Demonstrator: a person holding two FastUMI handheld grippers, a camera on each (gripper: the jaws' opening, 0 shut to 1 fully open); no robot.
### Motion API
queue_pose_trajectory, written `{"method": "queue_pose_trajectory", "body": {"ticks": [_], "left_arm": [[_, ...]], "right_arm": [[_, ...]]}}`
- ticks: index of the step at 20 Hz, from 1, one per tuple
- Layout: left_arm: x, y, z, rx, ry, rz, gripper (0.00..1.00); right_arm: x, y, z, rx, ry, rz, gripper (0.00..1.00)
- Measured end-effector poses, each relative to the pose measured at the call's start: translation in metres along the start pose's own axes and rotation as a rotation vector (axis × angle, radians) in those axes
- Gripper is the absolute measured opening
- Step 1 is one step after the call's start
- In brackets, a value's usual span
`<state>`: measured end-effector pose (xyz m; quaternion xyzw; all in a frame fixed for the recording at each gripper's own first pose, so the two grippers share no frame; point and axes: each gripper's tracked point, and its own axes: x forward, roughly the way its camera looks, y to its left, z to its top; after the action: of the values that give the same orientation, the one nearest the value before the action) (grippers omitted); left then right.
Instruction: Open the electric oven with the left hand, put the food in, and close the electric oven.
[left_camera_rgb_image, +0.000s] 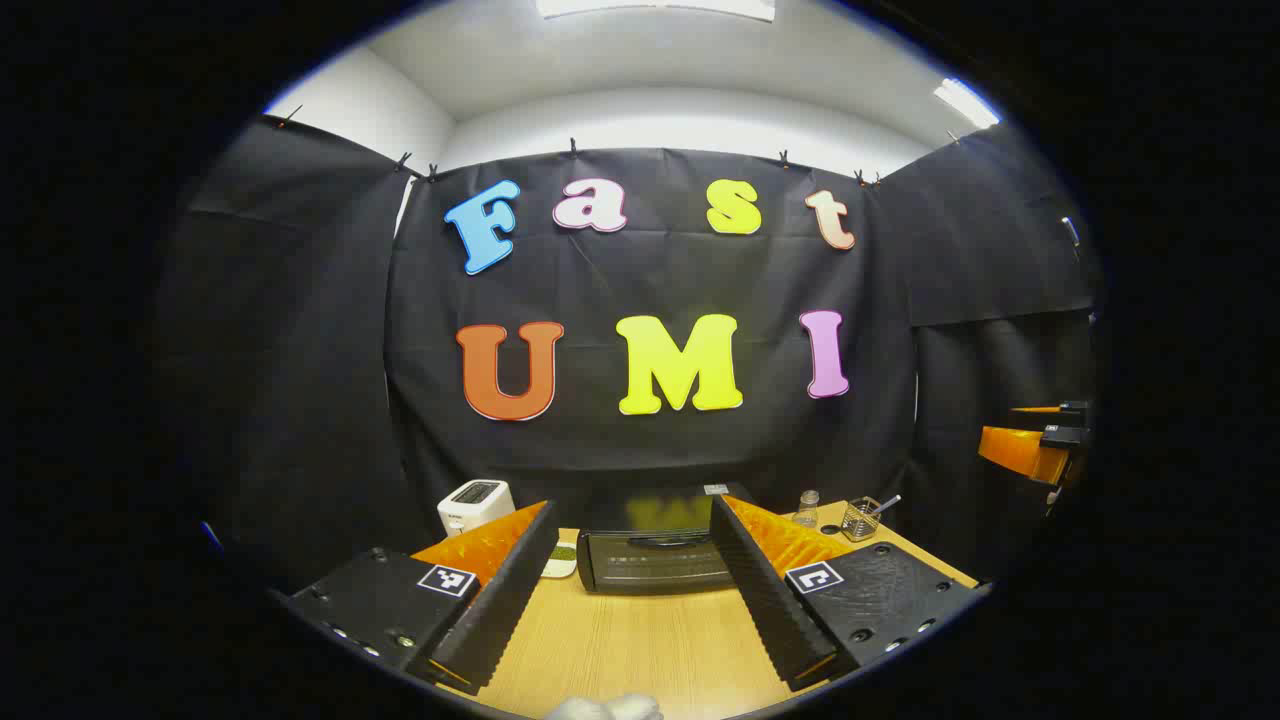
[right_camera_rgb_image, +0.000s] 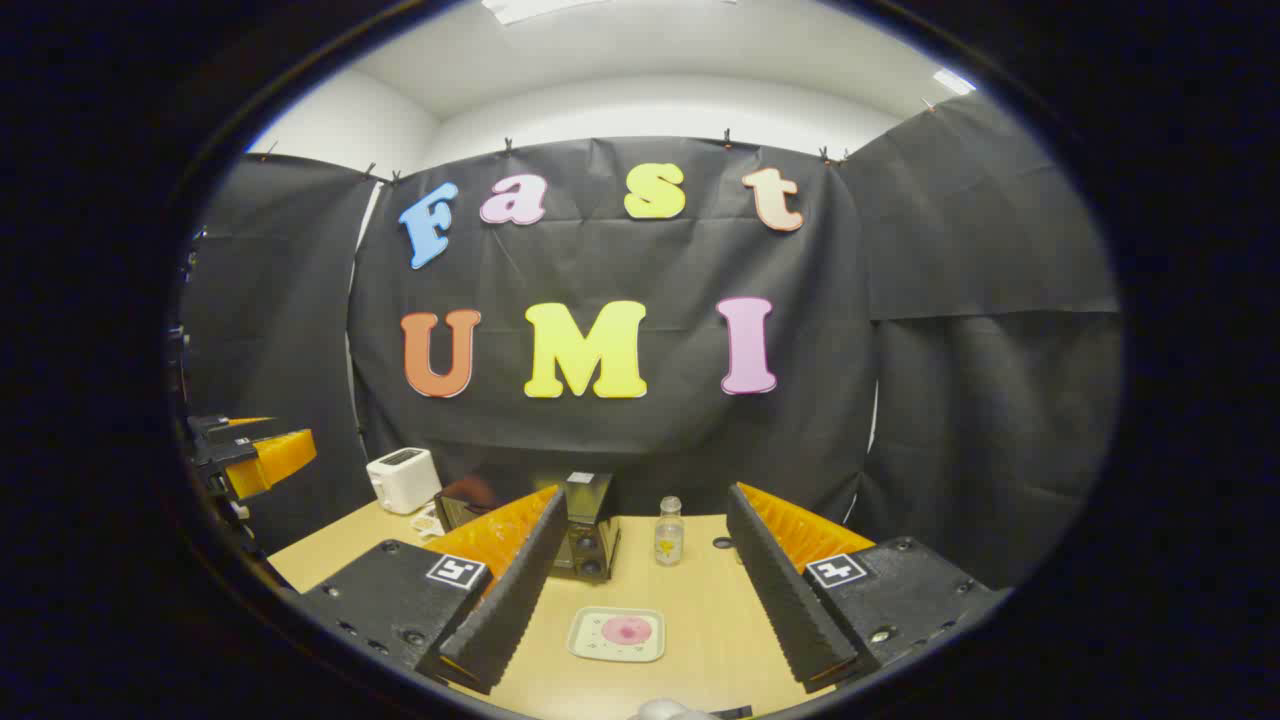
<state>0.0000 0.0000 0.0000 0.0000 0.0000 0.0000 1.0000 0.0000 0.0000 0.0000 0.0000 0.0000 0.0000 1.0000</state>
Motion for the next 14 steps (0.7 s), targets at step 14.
{"method": "queue_pose_trajectory", "body": {"ticks": [14], "left_arm": [[0.020,-0.014,-0.003,0.006,-0.005,-0.015,0.97]], "right_arm": [[0.005,-0.013,0.001,-0.016,0.007,-0.015,1.00]]}}
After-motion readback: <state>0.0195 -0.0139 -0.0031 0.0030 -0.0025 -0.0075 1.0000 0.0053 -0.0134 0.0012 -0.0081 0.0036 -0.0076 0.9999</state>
